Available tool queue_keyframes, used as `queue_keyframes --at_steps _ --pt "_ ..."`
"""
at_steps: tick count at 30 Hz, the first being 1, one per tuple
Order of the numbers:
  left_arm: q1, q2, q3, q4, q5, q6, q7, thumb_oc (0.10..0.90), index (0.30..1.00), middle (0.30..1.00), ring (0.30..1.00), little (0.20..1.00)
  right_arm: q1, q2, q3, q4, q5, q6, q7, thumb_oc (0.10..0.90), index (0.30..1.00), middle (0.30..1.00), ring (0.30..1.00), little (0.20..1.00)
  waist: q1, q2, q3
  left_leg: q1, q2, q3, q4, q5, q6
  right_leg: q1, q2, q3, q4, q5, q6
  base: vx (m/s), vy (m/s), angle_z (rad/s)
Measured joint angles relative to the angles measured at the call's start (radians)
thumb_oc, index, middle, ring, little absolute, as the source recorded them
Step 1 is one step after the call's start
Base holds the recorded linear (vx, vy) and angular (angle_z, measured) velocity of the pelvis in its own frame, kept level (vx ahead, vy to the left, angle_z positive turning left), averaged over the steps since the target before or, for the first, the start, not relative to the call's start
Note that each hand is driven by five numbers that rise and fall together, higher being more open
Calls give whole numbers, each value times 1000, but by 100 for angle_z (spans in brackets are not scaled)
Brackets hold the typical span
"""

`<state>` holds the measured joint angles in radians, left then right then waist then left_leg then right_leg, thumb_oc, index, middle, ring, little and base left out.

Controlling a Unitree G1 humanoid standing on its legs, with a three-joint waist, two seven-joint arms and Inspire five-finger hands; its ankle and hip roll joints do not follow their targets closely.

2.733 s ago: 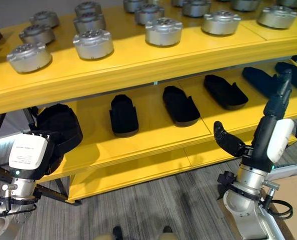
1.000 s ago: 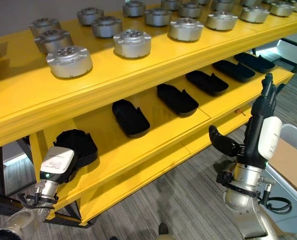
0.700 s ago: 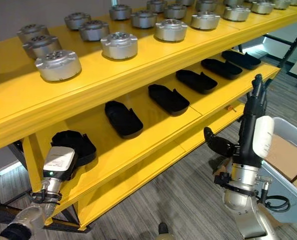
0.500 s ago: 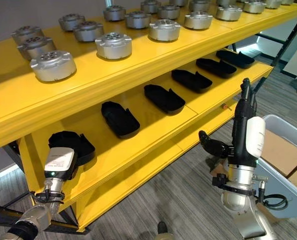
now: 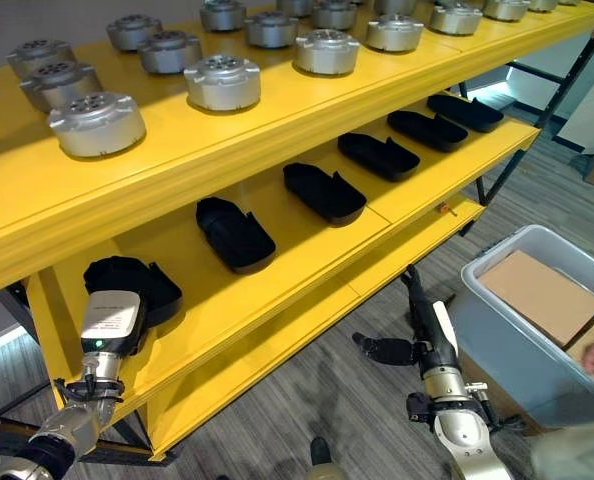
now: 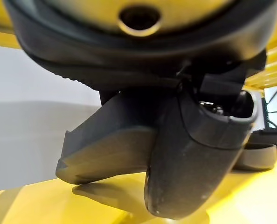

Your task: Move parts from the plastic box to the shelf.

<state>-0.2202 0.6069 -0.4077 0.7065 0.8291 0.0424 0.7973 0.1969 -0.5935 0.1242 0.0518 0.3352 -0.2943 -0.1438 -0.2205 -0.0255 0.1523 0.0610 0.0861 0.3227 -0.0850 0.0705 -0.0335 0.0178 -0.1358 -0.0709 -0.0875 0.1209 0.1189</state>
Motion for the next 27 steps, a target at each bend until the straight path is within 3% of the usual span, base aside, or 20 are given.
queue_keyframes --at_steps 5,8,20,27 --pt "-3 3 0 0 1 -1 9 400 300 300 300 300 2 25 0 2 115 0 120 900 1000 1000 1000 1000 1 -7 6 -8 0 -1 0 -1 -3 -7 0 -2 0 1 1 0 0 0" --pt "-11 15 1 1 1 -1 20 400 300 300 300 300 1 31 0 4 120 0 161 900 1000 1000 1000 1000 2 -18 17 -9 0 -3 0 -1 -3 -6 -1 -5 -1 0 1 0 0 0" --pt "-101 67 1 29 1 -5 60 400 300 300 300 300 -24 30 9 3 95 -11 157 900 1000 1000 1000 1000 4 -11 104 -58 -3 -15 1 17 -3 -47 -5 -17 0 4 3 -23 8 3" --pt "-213 126 -1 41 -24 -4 73 400 300 300 300 300 -92 27 29 3 58 -14 121 900 1000 1000 1000 1000 6 -13 200 -95 -4 -28 5 31 -1 -81 -3 -24 1 21 -10 -38 16 5"
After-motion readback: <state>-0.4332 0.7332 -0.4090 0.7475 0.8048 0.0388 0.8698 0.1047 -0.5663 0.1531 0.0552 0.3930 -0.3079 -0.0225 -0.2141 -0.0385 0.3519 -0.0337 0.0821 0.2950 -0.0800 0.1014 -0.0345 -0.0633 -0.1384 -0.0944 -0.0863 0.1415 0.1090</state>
